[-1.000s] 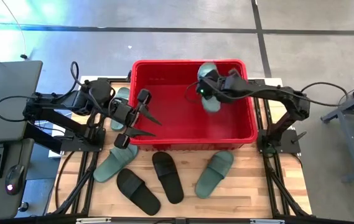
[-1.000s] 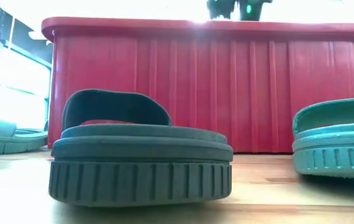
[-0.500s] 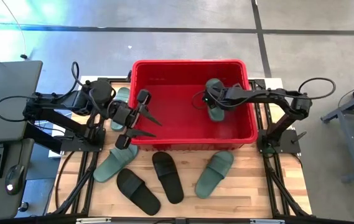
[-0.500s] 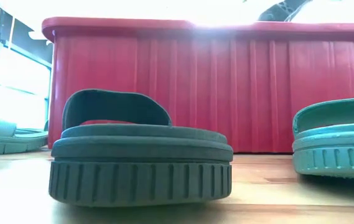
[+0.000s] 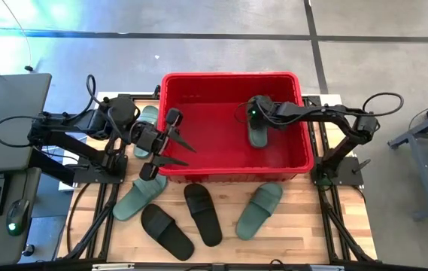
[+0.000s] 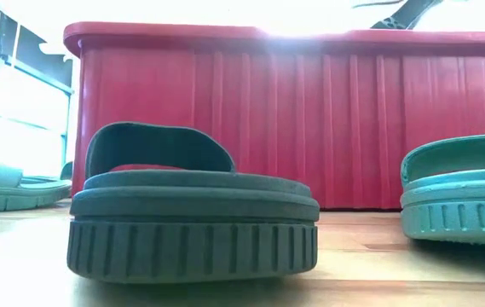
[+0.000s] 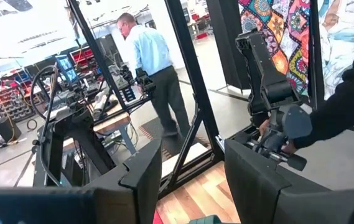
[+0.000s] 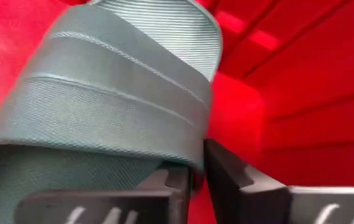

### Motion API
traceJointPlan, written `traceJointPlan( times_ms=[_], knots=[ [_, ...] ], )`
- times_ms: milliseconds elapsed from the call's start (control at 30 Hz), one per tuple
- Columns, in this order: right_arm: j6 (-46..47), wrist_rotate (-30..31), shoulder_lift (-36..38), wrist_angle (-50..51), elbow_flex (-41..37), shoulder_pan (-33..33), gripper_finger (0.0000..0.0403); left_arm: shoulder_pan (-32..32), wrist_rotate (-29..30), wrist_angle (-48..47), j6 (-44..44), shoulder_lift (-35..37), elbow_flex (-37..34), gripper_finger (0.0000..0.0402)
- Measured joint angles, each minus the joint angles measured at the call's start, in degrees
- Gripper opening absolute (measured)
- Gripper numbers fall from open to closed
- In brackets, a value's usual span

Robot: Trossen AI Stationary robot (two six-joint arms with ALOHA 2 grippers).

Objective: Pick and place slides into bin
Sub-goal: Put the green slide into the red bin, then put the black slide into the red bin

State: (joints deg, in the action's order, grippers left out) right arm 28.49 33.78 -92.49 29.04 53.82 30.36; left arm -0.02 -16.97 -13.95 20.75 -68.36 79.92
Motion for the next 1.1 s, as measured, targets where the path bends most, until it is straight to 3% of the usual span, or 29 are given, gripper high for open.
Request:
traceJointPlan(
  times_ms=[267, 433, 733, 933, 1100],
  knots=[
    [-4.54, -6.7, 0.0, -4.33, -0.02, -0.89, 0.0102, 0.01, -0.04, -1.56, -0.04, 0.0, 0.0, 0.0156],
    [-4.54, -7.08, 0.38, -4.73, -0.02, -2.74, 0.0127, 0.01, -0.5, -1.86, -0.04, 0.0, 0.0, 0.0156],
    [-2.47, -8.31, 4.47, -0.47, 0.11, -6.91, 0.0129, 0.01, -0.61, -3.02, -0.22, -0.02, 0.0, 0.0156],
    [-4.4, -5.41, 9.38, -0.41, 0.11, -8.28, 0.0129, -0.01, -0.61, -3.0, -0.22, -0.02, 0.0, 0.0156],
    [-2.99, -11.32, 18.14, -2.16, 0.11, -9.46, 0.0129, 0.01, -0.61, -2.98, -0.22, -0.02, 0.0, 0.0156]
  ],
)
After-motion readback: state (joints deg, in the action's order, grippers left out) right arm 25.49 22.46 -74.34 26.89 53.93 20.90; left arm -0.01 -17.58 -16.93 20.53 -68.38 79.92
